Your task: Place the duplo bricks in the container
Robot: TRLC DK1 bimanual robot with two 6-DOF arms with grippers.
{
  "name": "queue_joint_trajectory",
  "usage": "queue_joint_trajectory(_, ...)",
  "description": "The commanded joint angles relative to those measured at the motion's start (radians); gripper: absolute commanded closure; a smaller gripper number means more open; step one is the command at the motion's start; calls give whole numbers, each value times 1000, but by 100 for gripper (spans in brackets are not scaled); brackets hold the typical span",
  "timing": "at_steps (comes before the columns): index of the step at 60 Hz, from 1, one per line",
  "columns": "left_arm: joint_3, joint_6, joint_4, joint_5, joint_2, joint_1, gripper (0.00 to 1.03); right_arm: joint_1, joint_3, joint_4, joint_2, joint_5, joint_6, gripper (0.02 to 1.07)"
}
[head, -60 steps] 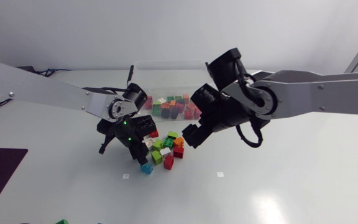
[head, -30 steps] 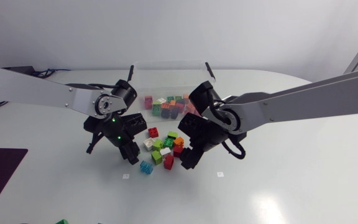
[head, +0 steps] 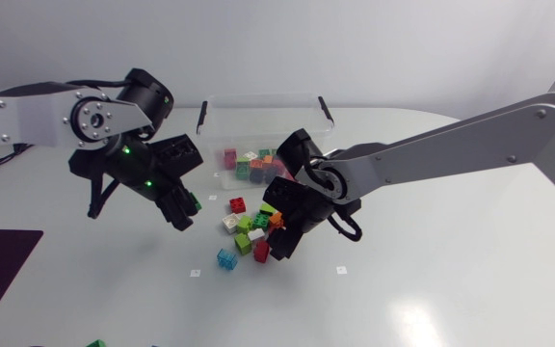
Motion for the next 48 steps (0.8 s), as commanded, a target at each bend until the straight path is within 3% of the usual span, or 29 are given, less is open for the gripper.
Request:
queue_joint_trajectory(1, 44, 16, -24, 10, -41, 9, 85, 4, 30, -36, 38, -1, -33, 40)
queue_joint_trajectory(25, 191, -50, -28, 55, -44, 14, 85, 7, 64, -39, 96, -4, -34, 77)
queue_joint_trajectory(48, 345, -178, 73, 104, 46, 43, 85, -11, 1, -27, -2, -7, -22, 81)
